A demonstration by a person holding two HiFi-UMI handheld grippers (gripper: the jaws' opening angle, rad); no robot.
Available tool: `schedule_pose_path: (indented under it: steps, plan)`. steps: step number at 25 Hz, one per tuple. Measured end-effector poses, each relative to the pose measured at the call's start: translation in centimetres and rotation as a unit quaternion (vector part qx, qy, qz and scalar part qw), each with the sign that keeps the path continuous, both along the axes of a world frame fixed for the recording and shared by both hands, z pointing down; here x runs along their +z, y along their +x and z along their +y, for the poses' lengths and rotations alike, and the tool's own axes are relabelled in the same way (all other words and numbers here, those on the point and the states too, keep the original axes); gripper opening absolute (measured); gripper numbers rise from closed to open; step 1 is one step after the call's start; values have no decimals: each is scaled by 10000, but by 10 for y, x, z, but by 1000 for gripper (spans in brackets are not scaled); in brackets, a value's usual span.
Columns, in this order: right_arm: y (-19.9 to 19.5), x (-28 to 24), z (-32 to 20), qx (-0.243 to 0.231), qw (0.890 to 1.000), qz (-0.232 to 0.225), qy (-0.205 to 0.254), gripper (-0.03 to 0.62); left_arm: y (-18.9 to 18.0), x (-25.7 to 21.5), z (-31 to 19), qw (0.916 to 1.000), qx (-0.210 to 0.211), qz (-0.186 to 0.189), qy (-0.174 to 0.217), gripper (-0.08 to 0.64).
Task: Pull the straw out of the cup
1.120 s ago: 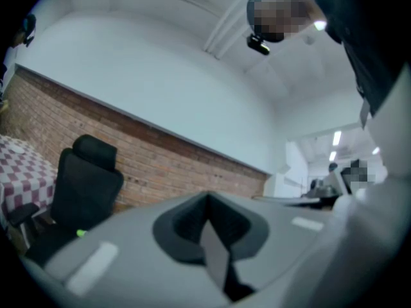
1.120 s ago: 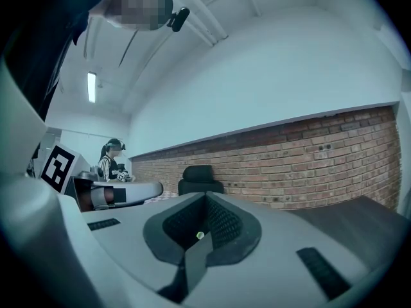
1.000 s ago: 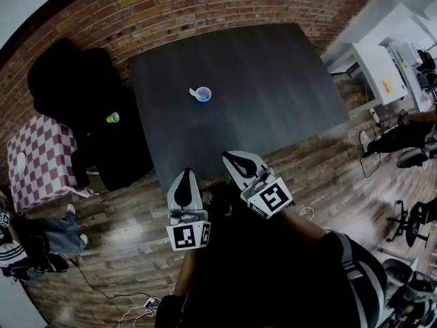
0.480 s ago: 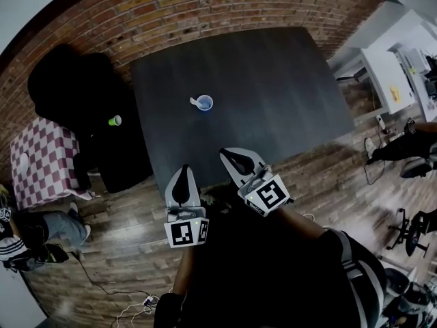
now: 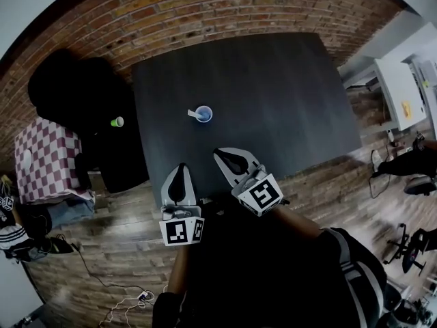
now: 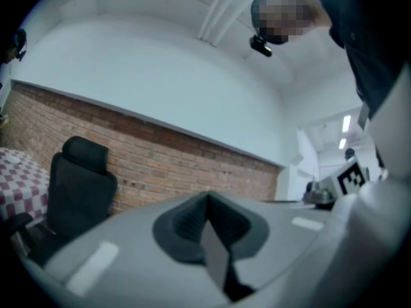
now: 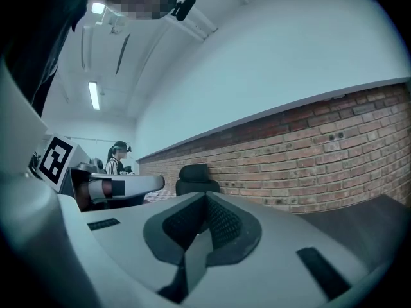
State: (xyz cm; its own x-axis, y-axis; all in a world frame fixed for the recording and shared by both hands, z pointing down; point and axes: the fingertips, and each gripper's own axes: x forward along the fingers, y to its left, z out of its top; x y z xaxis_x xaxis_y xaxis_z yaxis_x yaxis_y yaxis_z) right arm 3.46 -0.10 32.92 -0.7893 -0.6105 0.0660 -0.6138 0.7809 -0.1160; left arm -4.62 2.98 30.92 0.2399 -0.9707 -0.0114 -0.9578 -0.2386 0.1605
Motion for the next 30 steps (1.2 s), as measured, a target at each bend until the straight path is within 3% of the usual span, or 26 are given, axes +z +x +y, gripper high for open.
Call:
schedule_pose_path:
  steps: [5,30]
  plan:
    - [-3,11,-17,-92,9998,156,-98,5,-5,7,-18,9999,-133,-10,-74,5]
    - [-48,99,-84,213,9906,1078,-817,6,-39,73,-91,9978,282,164,-571,5]
